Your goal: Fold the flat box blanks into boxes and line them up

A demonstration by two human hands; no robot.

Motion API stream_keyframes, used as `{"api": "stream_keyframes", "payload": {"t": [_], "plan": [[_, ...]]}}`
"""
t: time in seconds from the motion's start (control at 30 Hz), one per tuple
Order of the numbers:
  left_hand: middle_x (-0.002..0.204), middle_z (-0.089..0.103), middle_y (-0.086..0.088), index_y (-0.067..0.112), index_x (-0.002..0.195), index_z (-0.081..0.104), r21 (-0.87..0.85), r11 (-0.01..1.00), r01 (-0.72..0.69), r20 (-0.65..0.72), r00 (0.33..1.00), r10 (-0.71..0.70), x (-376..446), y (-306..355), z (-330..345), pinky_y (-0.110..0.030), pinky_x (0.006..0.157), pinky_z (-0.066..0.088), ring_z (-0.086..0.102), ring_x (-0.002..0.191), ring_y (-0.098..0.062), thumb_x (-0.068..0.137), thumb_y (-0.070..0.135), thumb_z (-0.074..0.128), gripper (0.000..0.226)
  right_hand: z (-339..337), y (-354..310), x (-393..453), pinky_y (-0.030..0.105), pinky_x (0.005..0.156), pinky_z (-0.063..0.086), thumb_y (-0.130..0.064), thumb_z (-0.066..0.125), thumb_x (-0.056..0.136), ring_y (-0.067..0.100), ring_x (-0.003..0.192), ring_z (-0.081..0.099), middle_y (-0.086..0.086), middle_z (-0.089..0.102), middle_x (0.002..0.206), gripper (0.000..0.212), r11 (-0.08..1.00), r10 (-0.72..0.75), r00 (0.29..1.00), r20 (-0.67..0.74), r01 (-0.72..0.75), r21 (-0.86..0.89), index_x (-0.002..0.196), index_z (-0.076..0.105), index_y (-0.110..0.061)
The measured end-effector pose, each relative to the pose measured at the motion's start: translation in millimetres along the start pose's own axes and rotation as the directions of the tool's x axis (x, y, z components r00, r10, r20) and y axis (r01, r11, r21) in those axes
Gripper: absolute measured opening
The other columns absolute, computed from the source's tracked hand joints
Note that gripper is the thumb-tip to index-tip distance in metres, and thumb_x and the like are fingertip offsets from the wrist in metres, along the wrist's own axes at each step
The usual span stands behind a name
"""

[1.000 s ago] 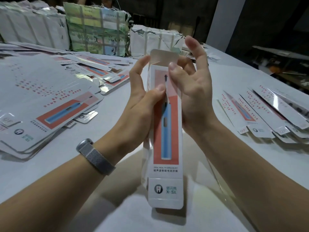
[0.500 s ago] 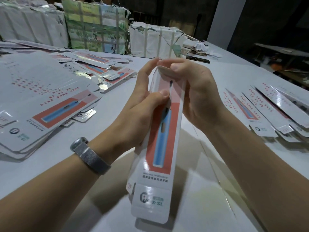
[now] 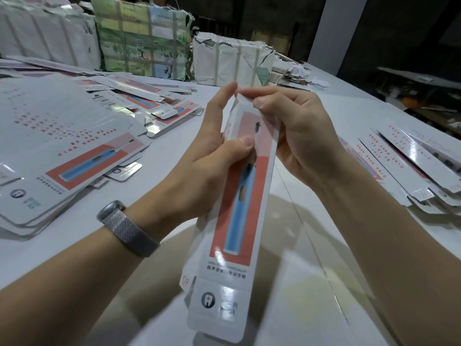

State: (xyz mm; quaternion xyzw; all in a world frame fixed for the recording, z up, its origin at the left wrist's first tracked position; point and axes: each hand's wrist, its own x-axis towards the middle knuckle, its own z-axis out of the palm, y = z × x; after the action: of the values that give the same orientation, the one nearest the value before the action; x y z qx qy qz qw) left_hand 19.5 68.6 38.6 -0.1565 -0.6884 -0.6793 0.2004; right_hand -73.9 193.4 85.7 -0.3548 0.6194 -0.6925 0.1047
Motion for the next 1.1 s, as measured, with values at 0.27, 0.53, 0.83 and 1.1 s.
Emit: {"api": "stream_keyframes", "payload": {"t": [0.27,0.53,0.83,1.1], "plan": [[0.089,0.070,-0.009,0.039,0.150,0.022,-0.039,0.999,0.026,-0.009,1.000,-0.027,0.3,0.4,-0.4,-0.023,0.068,0.056,0.068,0.076,-0.015,0.095,0.022,0.045,0.062,-4.1,-0.3,-0.2,0.048,0.072,0.040,-0.014,0.049,0.084,0.031,0.081,0.058,0.013,0.069,0.089,0.030,0.996,-0.053,0.998,0.041,0.055,-0.063,0.086,0.079,-0.018],[0.101,0.068,-0.017,0.044,0.146,0.029,-0.070,0.996,0.062,-0.034,0.997,-0.064,0.4,0.9,-3.4,-0.029,0.065,0.058,0.070,0.082,-0.024,0.094,0.025,0.045,0.058,1.0,5.9,-3.0,0.067,0.067,0.043,-0.007,0.051,0.092,0.055,0.084,0.054,0.016,0.063,0.097,0.023,0.956,-0.233,0.969,0.086,0.245,-0.164,0.101,0.071,-0.013],[0.096,0.066,-0.022,0.039,0.144,0.033,-0.067,0.997,0.038,-0.036,0.999,-0.041,0.5,2.9,-4.9,-0.031,0.063,0.058,0.067,0.078,-0.029,0.093,0.020,0.045,0.056,2.6,4.3,-5.3,0.061,0.063,0.045,0.002,0.053,0.091,0.023,0.083,0.061,0.010,0.060,0.098,0.030,0.937,-0.287,0.947,0.143,0.309,-0.162,0.116,0.063,-0.012],[0.090,0.071,0.009,0.022,0.124,0.030,-0.075,0.995,-0.059,-0.123,0.991,0.050,8.3,-3.2,-2.2,-0.022,0.071,0.055,0.069,0.079,-0.007,0.101,0.010,0.041,0.028,12.5,10.2,-3.5,0.023,0.079,0.051,-0.016,0.062,0.095,0.002,0.094,0.059,0.001,0.060,0.107,0.026,0.800,-0.332,0.943,-0.005,0.279,-0.531,0.121,0.067,-0.013]]}}
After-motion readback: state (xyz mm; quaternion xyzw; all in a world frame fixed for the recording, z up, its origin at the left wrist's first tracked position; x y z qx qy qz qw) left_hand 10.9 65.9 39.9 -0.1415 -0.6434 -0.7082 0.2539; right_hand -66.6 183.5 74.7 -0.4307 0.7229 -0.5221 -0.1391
